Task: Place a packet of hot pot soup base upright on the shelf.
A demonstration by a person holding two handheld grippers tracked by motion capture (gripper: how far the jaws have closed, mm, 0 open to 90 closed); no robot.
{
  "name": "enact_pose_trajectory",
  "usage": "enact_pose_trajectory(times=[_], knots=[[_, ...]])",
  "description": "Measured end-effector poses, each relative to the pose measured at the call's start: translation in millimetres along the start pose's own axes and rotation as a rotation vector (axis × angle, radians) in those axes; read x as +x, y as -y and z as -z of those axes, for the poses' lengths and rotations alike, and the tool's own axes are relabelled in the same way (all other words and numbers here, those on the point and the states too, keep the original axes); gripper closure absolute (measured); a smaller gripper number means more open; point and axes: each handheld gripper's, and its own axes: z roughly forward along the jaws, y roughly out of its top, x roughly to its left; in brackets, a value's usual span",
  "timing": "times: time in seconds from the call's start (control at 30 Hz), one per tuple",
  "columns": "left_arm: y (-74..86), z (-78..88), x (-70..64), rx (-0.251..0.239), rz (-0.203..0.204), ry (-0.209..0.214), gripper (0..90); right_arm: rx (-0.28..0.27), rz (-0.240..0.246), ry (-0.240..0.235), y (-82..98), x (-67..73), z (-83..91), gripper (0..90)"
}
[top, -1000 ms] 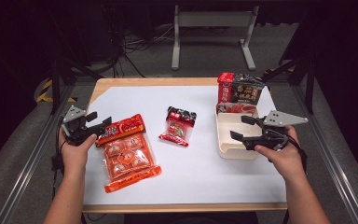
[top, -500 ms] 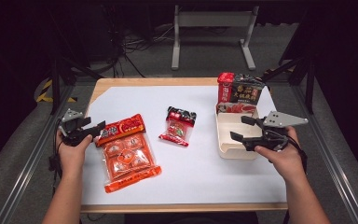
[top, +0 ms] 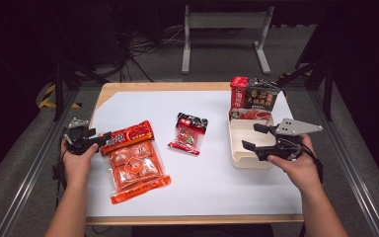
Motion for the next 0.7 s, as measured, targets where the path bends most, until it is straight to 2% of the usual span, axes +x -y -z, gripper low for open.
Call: enact_pose_trajectory(times=[0.33, 0.4, 0.57, 0.6, 0.7], knots=[[6.2, -8.0, 6.9, 0.056, 0.047, 0.023, 31.4, 0.001, -0.001, -0.007, 0.0, 1.0, -1.1, 26.8], [6.7, -9.4, 7.4, 0.074, 0.040, 0.021, 31.2, 0.002, 0.001, -0.006, 0.0, 1.1, -1.3, 26.8], [9.2, -15.3, 8.0, 0.107, 0.050, 0.042, 32.3, 0.003, -0.001, -0.007, 0.5, 1.1, -1.9, 26.7], [9.1, -15.7, 8.8, 0.118, 0.040, 0.040, 33.2, 0.004, 0.000, -0.007, 0.7, 1.0, -2.0, 26.7], [9.5, -16.3, 8.6, 0.114, 0.051, 0.055, 35.0, 0.003, -0.003, -0.006, 0.8, 1.1, -2.2, 26.7]])
